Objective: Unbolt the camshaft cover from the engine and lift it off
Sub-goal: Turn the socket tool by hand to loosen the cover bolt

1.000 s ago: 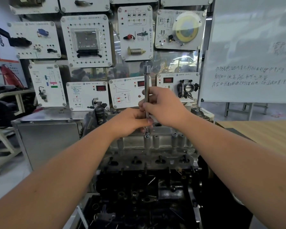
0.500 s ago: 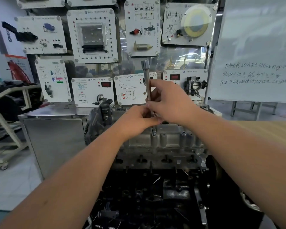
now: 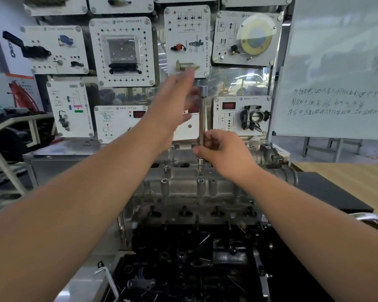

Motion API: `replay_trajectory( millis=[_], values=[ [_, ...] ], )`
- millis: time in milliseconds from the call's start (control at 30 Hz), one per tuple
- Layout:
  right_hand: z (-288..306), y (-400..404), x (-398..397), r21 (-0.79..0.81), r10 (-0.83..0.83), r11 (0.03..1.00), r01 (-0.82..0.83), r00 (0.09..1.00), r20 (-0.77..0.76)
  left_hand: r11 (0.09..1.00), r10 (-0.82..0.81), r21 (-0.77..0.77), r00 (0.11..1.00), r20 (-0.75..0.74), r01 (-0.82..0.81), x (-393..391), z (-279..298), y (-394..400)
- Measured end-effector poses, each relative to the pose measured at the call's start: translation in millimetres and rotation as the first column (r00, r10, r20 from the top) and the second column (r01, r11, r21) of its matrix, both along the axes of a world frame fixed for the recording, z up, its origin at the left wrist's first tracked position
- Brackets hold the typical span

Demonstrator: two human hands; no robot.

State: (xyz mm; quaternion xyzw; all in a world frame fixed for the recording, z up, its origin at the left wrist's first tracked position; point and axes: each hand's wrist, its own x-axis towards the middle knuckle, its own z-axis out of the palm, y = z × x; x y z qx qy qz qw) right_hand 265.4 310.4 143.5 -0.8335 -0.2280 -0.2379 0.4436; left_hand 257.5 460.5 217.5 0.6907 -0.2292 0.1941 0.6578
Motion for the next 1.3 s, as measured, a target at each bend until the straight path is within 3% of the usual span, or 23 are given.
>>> replay_trajectory(
  millis=[67, 200, 367, 467, 533, 700, 867, 1000, 1167, 1300],
  values=[
    [-14, 2, 2, 0.020, 0.007, 1.000, -0.006, 1.000, -0.026, 0.999, -0.030, -0.024, 0.999, -0.038, 0.029, -5, 14, -18],
    [-24, 6, 5, -0.101, -0.041, 0.994, 0.045, 0.998, 0.044, 0.998, 0.057, -0.028, 0.998, -0.017, -0.058, 0, 11, -40],
    [-26, 1, 10, -0.109, 0.087, 0.989, -0.097, 0.992, -0.097, 0.993, 0.081, -0.091, 0.997, 0.017, -0.079, 9, 7, -50],
    [-26, -11, 18, 0.128, 0.282, 0.958, -0.257, 0.922, -0.264, 0.985, 0.140, -0.124, 0.979, 0.148, -0.122, 16, -7, -53],
    [-24, -20, 23, 0.230, 0.369, 0.923, -0.308, 0.878, -0.305, 0.971, 0.160, -0.200, 0.974, 0.158, -0.127, 20, -17, -52],
    [-23, -24, 27, 0.180, 0.335, 0.939, -0.292, 0.898, -0.287, 0.953, 0.065, -0.301, 0.990, 0.128, -0.024, 24, -19, -46],
    [-26, -20, 25, 0.246, 0.316, 0.933, -0.264, 0.926, -0.205, 0.916, -0.116, -0.384, 0.993, 0.027, 0.117, 20, -15, -50],
    [-27, -23, 27, 0.281, 0.357, 0.917, -0.282, 0.895, -0.267, 0.941, -0.096, -0.322, 0.994, 0.047, 0.106, 20, -16, -44],
    [-27, -21, 26, 0.172, 0.358, 0.931, -0.323, 0.902, -0.242, 0.954, -0.033, -0.291, 0.993, 0.112, 0.064, 17, -19, -39],
    [-32, -19, 30, 0.200, 0.313, 0.940, -0.277, 0.933, -0.179, 0.958, -0.152, -0.234, 0.986, 0.074, 0.166, 14, -18, -48]
  ],
)
